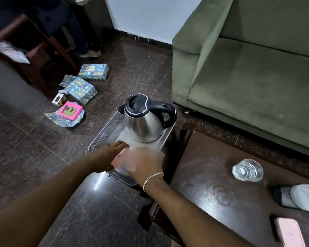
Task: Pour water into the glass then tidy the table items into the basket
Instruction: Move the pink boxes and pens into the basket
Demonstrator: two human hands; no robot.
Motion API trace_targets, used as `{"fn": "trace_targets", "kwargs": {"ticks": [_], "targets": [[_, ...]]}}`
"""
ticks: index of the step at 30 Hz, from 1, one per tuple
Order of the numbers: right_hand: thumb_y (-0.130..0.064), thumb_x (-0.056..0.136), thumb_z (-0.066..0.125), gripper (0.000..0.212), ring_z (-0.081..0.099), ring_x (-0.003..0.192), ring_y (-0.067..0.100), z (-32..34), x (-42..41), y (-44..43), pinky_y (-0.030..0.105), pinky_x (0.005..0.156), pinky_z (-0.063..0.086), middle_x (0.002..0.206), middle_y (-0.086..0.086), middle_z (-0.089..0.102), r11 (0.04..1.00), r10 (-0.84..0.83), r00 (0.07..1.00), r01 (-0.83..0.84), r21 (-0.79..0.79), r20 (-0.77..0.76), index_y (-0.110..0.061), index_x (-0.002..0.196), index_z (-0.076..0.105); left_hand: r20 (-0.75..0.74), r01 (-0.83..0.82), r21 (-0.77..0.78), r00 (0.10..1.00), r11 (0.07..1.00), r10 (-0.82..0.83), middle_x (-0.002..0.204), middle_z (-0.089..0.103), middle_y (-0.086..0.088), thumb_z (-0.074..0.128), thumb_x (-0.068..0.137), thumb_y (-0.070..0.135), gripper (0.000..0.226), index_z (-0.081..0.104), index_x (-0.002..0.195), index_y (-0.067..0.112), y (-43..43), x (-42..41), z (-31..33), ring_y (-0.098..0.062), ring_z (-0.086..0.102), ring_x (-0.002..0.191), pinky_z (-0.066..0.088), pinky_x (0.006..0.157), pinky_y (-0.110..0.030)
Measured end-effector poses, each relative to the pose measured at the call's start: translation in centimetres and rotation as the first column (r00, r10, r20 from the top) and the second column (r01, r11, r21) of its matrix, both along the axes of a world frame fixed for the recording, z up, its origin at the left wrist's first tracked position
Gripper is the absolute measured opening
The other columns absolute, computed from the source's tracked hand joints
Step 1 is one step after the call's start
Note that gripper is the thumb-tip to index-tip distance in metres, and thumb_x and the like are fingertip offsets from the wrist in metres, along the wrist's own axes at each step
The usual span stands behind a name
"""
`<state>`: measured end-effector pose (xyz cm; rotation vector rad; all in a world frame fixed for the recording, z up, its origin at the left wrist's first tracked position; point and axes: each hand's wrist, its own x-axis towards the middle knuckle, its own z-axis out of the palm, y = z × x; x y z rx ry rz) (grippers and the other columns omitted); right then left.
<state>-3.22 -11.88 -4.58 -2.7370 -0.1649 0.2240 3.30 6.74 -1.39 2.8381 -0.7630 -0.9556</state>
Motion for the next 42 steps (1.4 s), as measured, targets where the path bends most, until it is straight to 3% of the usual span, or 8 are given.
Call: {"fn": "trace_targets", "kwargs": {"ticks": [8,12,17,24,28,33,38,42], "targets": [[-0.032,0.068,0.083,0.065,0.062,0.106,0.028,-1.5,0.1,0.3,0.055,0.103,0.025,0.118,0.007,0.06,0.998,0.002,0.994,-0.009,-0.064,-0.11,-0.014,0.12,0.047,-0.035,0.079,0.025,0.996,0.997,-0.078,0.152,0.038,0.009,0.088,0.066,0.014,0.106,0.029,0.154,0.026,-0.9,0.7,-2.5,-0.025,0.058,0.118,0.052,0.095,-0.039],[-0.039,0.06,0.089,0.076,0.063,0.104,0.027,-2.0,0.1,0.2,0.055,0.103,0.026,0.115,0.006,0.062,0.998,-0.002,0.995,-0.004,-0.065,-0.096,-0.014,0.117,0.046,-0.012,0.101,0.036,0.995,0.994,-0.101,0.151,0.041,0.007,0.091,0.067,0.017,0.106,0.03,0.154,0.026,-1.2,0.7,-3.1,-0.021,0.059,0.113,0.045,0.091,-0.027],[-0.047,0.06,0.088,0.086,0.052,0.12,0.026,-2.0,-0.4,-0.2,0.054,0.103,0.025,0.123,0.005,0.06,1.0,0.008,0.996,-0.01,-0.022,-0.09,-0.016,0.125,0.041,-0.02,0.126,0.061,0.992,0.99,-0.125,0.159,0.034,0.009,0.092,0.069,0.024,0.113,0.023,0.159,0.029,-1.2,0.7,-2.2,-0.022,0.054,0.119,0.049,0.098,-0.037],[-0.042,0.067,0.082,0.07,0.046,0.127,0.022,0.4,-1.6,-2.9,0.055,0.101,0.028,0.13,-0.001,0.054,0.997,0.041,0.999,-0.043,0.071,0.029,-0.02,0.122,0.045,0.071,0.16,0.058,0.984,0.985,-0.164,0.166,0.024,0.007,0.092,0.069,0.036,0.119,0.018,0.162,0.032,-1.1,0.5,0.9,-0.023,0.046,0.129,0.044,0.106,-0.033],[-0.046,0.07,0.077,0.061,0.05,0.123,0.014,1.7,-3.1,-7.2,0.047,0.096,0.027,0.129,-0.008,0.056,0.985,-0.078,0.99,0.058,0.163,0.118,-0.027,0.12,0.046,0.178,0.216,0.024,0.96,0.976,-0.217,0.165,0.028,0.007,0.093,0.068,0.038,0.116,0.023,0.161,0.029,-3.9,-0.1,3.0,-0.023,0.04,0.134,0.045,0.107,-0.039],[-0.056,0.074,0.072,0.058,0.055,0.115,0.009,1.9,-6.7,-15.2,0.036,0.088,0.023,0.124,-0.015,0.06,0.952,-0.237,0.965,0.207,0.224,0.112,-0.034,0.121,0.046,0.26,0.348,-0.083,0.912,0.934,-0.317,0.155,0.042,0.004,0.091,0.066,0.047,0.101,0.041,0.152,0.025,-11.2,-1.9,3.7,-0.025,0.044,0.13,0.046,0.107,-0.038],[-0.059,0.075,0.071,0.055,0.059,0.107,0.01,1.2,-12.1,-23.6,0.033,0.08,0.018,0.118,-0.016,0.062,0.916,-0.38,0.924,0.37,0.159,0.041,-0.035,0.119,0.049,0.214,0.401,-0.221,0.909,0.889,-0.357,0.154,0.038,0.008,0.087,0.07,0.045,0.099,0.037,0.154,0.031,-20.4,-4.6,1.3,-0.019,0.038,0.133,0.038,0.11,-0.031],[-0.057,0.078,0.07,0.051,0.059,0.113,0.014,0.3,-16.7,-29.3,0.038,0.086,0.023,0.12,-0.014,0.064,0.877,-0.464,0.884,0.468,0.111,-0.054,-0.035,0.121,0.051,0.131,0.396,-0.317,0.918,0.862,-0.374,0.152,0.033,0.012,0.083,0.075,0.05,0.098,0.029,0.155,0.033,-27.6,-7.7,-1.4,-0.014,0.038,0.129,0.041,0.108,-0.03]]}}
